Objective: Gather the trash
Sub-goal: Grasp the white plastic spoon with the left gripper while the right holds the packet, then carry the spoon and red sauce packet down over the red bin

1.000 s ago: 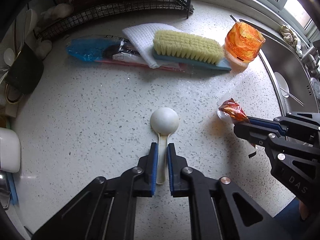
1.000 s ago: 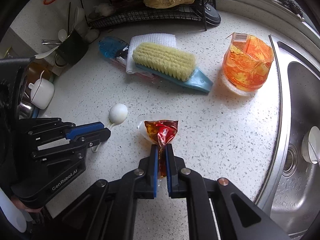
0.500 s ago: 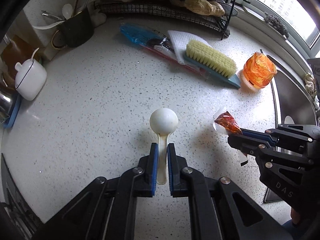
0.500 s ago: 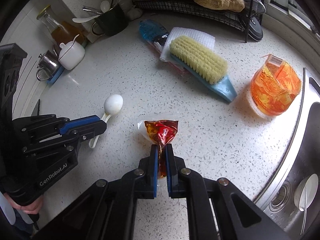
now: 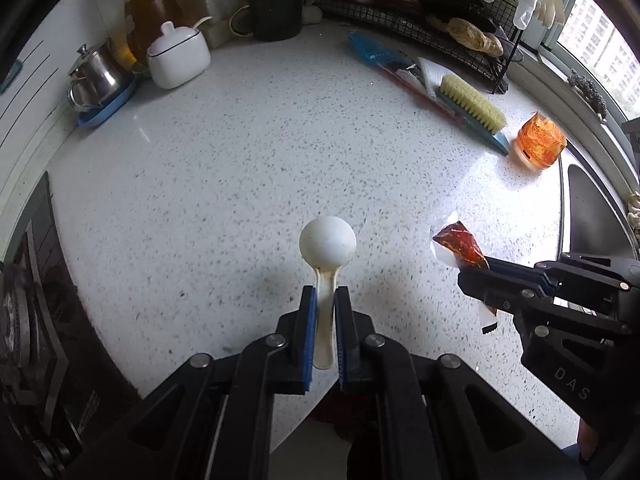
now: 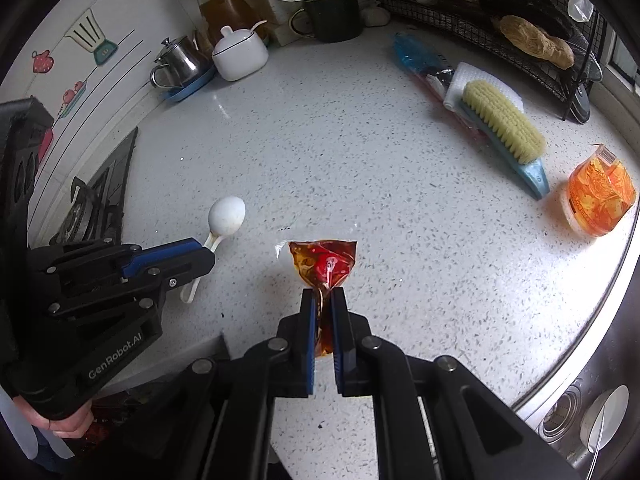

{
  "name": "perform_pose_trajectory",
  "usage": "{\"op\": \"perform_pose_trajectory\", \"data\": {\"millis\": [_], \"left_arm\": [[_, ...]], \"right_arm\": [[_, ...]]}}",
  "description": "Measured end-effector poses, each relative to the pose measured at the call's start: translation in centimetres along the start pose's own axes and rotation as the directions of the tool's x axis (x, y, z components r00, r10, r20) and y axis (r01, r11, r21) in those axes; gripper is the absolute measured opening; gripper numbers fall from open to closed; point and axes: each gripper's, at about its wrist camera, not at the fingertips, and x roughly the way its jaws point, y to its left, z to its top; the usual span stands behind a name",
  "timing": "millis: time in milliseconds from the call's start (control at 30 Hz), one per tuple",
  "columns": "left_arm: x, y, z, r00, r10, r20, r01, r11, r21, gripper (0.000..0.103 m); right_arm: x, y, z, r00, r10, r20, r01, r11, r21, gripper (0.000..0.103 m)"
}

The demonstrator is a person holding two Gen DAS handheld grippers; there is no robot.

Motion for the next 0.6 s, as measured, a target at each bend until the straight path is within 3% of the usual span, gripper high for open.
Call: {"op": "perform_pose_trajectory", "data": {"millis": [600], "left_arm": [[-6.4, 3.2, -16.6, 0.998, 0.07, 0.006, -0.068, 0.983, -0.169, 0.008]], "right_arm": [[-0.2, 10.9, -9.0, 0.997, 0.054, -0.053, -0.064, 0.977, -0.202, 0.006]]}}
